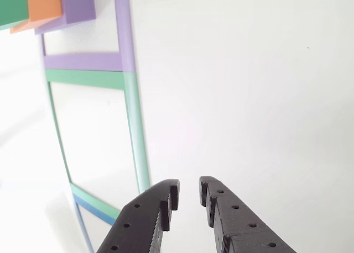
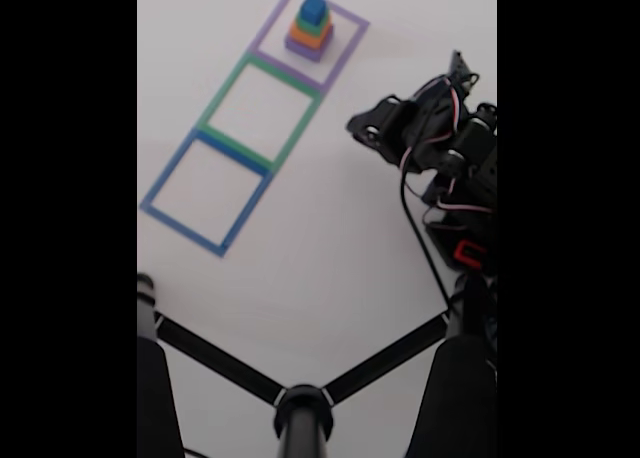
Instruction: Tower of hanoi
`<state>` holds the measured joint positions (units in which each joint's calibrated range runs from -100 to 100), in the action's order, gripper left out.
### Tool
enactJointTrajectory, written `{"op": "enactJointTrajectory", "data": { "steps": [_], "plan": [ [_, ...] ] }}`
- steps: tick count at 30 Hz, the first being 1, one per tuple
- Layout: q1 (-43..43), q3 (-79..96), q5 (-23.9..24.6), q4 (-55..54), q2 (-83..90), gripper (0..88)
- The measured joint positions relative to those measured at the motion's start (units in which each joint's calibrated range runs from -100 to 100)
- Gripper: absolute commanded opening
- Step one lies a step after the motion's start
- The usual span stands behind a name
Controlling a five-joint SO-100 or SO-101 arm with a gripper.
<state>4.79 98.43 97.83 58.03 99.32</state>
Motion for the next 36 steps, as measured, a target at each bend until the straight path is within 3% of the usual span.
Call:
{"op": "enactJointTrajectory", "data": {
  "steps": [7,36],
  "plan": [
    [-1.5,0.9,2.2,-4.7,0.0,0.1],
    [-1.5,0.9,2.2,-5.1,0.0,0.1]
  ]
}}
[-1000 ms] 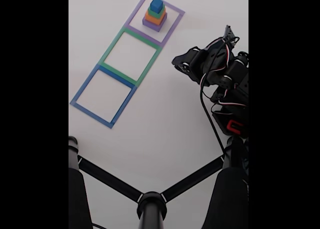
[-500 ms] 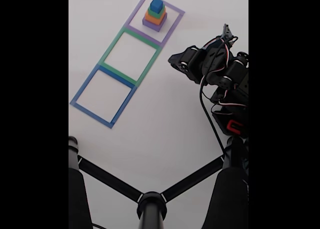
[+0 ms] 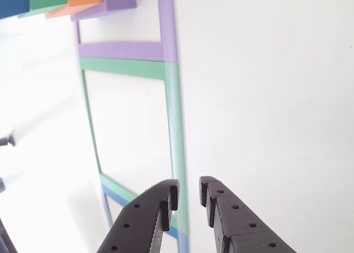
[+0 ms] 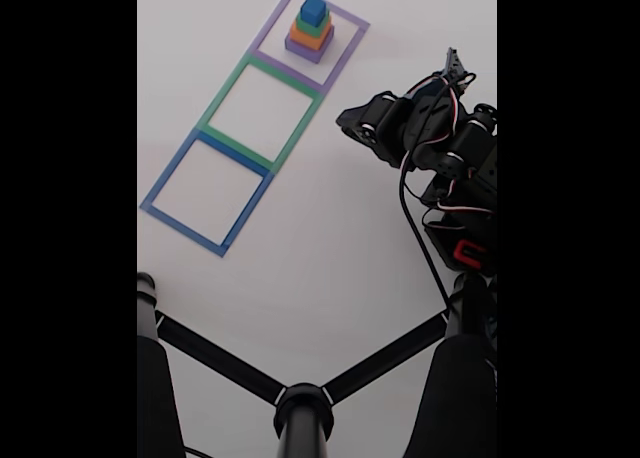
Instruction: Tower of hanoi
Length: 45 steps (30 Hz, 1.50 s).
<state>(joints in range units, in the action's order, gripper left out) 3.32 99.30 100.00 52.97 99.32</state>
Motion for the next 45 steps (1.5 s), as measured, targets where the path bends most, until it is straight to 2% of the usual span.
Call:
{"op": "enactJointTrajectory", "data": {
  "steps": [15,16,18,22,24,32,35,41,45],
  "plan": [
    [-1.3,0.0,0.0,0.5,0.0,0.0],
    [-1.3,0.0,-1.0,0.5,0.0,0.0],
    [-2.1,0.0,-5.9,0.4,0.0,0.0],
    [-2.8,-0.6,-9.5,-2.0,-1.8,0.0],
    [-2.2,-2.4,-13.4,-3.1,-3.2,0.0],
    [1.1,-12.3,-39.2,-7.9,-13.8,0.0],
    [1.3,-18.7,-45.3,-8.6,-18.7,0.0],
    [1.3,-30.0,-54.4,-8.6,-25.1,0.0],
    [1.3,-35.3,-63.8,-8.6,-28.8,0.0]
  ]
}}
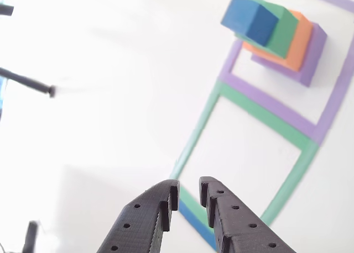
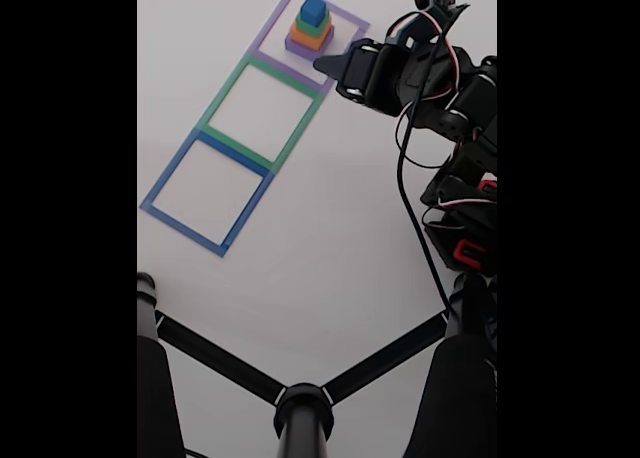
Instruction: Tower of hanoi
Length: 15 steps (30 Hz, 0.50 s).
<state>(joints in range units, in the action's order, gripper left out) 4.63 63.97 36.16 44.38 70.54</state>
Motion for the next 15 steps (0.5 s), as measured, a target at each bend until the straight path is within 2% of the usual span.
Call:
{"op": "enactJointTrajectory", "data": {
  "steps": [4,8,15],
  "plan": [
    [0.7,-6.4,-13.2,0.0,-4.6,0.0],
    [1.0,-14.5,-37.4,1.8,-9.1,0.0],
    [1.0,-31.2,-69.2,15.2,-14.4,3.1]
  ]
}}
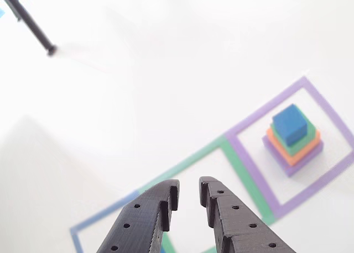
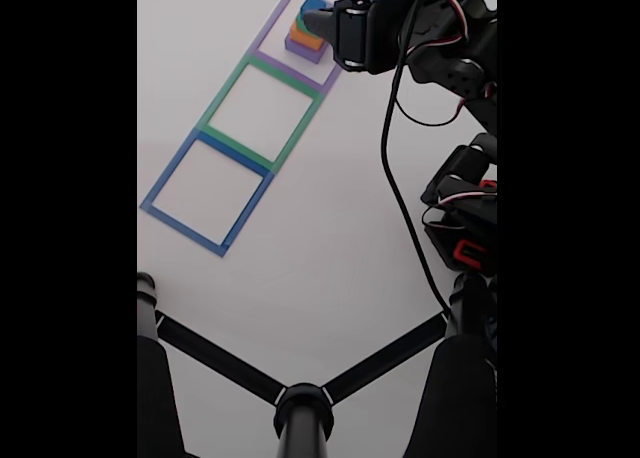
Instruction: Tower of hanoi
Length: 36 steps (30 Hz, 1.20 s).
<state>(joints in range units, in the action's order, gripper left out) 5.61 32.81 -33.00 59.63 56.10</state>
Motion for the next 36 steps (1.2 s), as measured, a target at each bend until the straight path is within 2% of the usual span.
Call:
{"op": "enactJointTrajectory", "data": {
  "steps": [2,3,6,8,12,17,22,29,36],
  "plan": [
    [-0.4,-4.2,-9.1,5.1,-0.7,2.0],
    [-0.8,-6.1,-11.0,7.7,-0.9,1.9],
    [-1.4,-10.0,-13.8,13.3,-1.3,2.4],
    [-1.1,-12.0,-14.0,15.7,-1.3,1.2],
    [0.3,-13.0,-18.3,18.5,-1.0,6.3],
    [2.9,-13.0,-28.8,20.5,0.9,11.7],
    [5.0,-11.6,-35.3,20.5,3.0,16.7],
    [7.6,-8.6,-48.1,20.5,5.3,18.7],
    [9.7,-1.5,-63.1,18.6,9.9,19.9]
  ]
}}
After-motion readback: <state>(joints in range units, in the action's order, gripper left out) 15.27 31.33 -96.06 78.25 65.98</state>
